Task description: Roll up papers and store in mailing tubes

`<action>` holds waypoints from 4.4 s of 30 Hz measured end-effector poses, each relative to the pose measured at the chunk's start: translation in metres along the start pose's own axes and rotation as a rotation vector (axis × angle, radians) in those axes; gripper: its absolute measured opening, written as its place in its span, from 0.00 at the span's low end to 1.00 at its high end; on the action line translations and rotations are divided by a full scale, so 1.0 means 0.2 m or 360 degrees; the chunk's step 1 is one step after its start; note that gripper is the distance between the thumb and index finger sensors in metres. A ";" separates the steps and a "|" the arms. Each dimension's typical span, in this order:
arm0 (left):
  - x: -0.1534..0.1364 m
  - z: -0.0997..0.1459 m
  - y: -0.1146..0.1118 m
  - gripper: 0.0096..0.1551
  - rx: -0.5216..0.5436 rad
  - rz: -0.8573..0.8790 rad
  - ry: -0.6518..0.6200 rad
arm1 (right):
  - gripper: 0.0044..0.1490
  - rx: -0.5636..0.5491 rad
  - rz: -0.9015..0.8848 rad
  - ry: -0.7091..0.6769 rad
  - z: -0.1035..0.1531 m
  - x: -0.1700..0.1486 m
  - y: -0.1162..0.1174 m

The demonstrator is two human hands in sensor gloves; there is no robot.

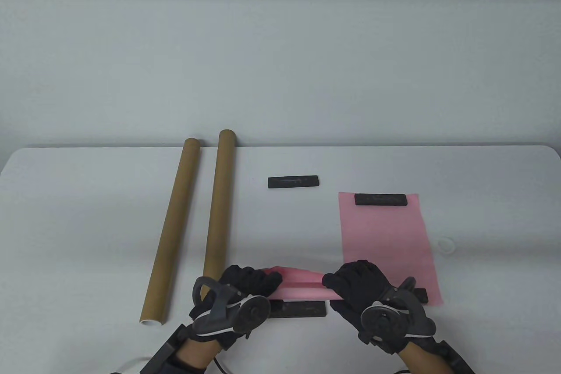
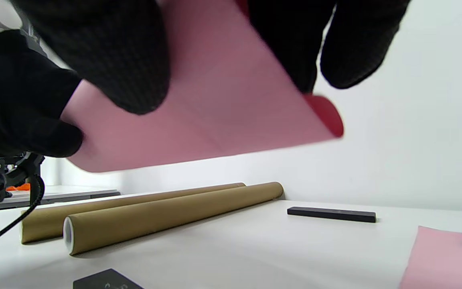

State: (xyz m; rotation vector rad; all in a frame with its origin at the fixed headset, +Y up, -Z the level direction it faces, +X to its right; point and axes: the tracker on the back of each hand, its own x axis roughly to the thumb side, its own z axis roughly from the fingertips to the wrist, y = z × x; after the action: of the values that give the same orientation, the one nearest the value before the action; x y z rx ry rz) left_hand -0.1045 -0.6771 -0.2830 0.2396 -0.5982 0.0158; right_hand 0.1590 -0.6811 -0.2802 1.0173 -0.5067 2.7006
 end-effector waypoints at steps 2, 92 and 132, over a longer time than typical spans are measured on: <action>0.01 0.00 0.01 0.38 0.0032 -0.0051 -0.0011 | 0.32 0.0023 -0.0030 0.0010 0.00 -0.01 0.00; -0.02 0.01 0.00 0.42 0.0014 -0.0037 0.0027 | 0.35 0.0022 -0.0009 0.0003 -0.01 0.00 -0.02; -0.02 -0.02 -0.07 0.32 -0.0236 0.0077 -0.0003 | 0.44 0.0082 0.0159 0.0008 -0.01 0.03 -0.01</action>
State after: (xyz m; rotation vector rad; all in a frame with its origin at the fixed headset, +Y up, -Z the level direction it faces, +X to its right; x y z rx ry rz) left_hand -0.1058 -0.6894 -0.2912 0.0816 -0.6042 0.0179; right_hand 0.1530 -0.6775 -0.2773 1.0245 -0.5028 2.8168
